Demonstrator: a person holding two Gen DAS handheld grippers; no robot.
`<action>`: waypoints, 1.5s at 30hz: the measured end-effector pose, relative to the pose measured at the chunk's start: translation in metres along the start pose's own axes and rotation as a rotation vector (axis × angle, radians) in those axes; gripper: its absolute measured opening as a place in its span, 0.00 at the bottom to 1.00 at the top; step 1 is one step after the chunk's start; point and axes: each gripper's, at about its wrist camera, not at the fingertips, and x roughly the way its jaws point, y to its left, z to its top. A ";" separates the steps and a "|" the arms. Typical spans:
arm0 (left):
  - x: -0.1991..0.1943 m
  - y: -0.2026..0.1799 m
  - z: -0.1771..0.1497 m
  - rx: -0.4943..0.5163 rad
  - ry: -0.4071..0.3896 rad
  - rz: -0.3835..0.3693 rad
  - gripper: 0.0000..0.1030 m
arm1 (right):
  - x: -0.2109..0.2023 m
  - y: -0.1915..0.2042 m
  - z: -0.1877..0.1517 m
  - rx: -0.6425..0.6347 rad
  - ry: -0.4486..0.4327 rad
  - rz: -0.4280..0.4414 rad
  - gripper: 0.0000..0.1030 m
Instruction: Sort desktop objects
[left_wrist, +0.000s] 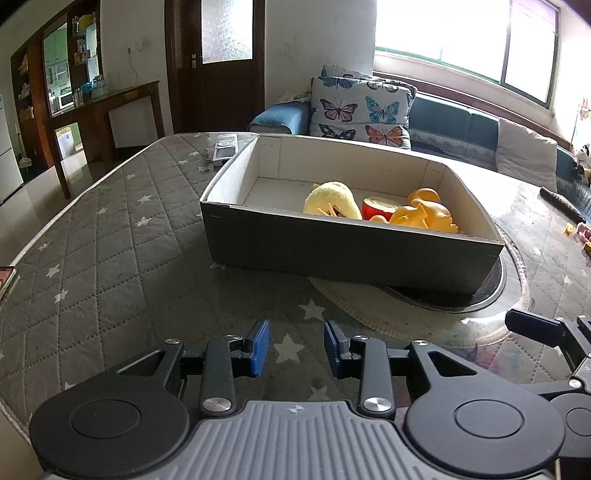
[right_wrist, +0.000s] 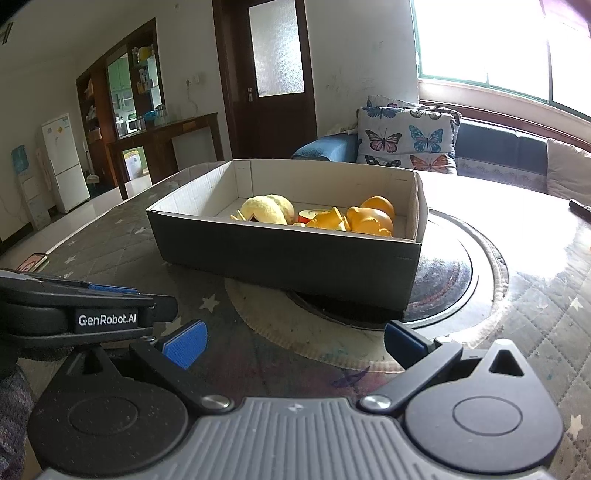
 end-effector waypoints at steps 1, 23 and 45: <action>0.001 0.000 0.001 0.001 0.001 0.000 0.34 | 0.001 0.000 0.001 0.001 0.001 -0.001 1.00; 0.017 -0.005 0.019 0.046 0.004 0.034 0.34 | 0.020 -0.010 0.014 0.024 0.021 -0.005 1.00; 0.036 -0.010 0.033 0.089 0.014 0.059 0.34 | 0.039 -0.018 0.022 0.027 0.047 -0.017 1.00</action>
